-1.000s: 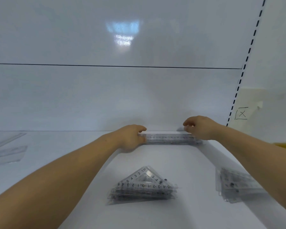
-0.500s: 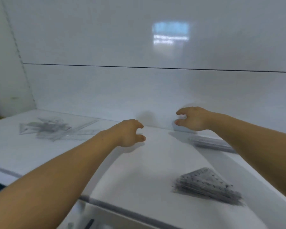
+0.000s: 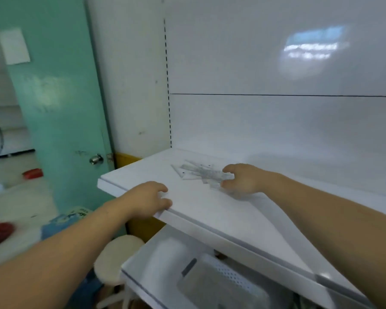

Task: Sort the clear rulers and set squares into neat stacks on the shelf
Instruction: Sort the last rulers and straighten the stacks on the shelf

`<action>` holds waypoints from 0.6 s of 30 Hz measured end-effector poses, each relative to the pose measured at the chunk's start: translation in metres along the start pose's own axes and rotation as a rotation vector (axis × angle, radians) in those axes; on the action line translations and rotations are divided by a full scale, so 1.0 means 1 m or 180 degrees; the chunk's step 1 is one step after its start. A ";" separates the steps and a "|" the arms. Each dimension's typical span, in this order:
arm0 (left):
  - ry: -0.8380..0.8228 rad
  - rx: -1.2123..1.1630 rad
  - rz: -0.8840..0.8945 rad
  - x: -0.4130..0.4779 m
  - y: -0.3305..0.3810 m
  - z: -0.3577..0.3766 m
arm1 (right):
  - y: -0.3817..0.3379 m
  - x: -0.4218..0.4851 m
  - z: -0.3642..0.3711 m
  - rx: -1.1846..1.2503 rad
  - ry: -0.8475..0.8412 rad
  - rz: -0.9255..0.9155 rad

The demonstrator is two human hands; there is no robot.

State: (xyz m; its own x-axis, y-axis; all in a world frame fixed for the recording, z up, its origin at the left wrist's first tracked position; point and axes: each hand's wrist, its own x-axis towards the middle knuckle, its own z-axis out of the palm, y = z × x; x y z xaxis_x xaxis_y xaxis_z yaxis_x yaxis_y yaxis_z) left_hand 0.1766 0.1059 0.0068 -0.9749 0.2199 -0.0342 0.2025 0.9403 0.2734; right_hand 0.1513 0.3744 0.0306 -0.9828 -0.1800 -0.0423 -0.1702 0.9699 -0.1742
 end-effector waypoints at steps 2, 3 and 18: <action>0.0021 0.0024 -0.0023 0.012 -0.025 -0.004 | -0.015 0.023 0.011 0.0091 0.0160 -0.0013; 0.0043 0.0022 -0.0021 0.020 -0.032 -0.005 | -0.020 0.034 0.014 0.0129 0.0193 0.0033; -0.0117 0.0222 0.0917 0.185 -0.035 -0.001 | -0.027 0.141 0.011 0.0350 -0.0116 0.0089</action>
State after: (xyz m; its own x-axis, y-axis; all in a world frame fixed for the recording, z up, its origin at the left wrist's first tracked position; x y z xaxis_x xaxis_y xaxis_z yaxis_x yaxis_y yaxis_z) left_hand -0.0108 0.1134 -0.0079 -0.8726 0.4885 0.0000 0.4775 0.8530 0.2104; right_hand 0.0184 0.3214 0.0185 -0.9834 -0.1609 -0.0842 -0.1317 0.9511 -0.2793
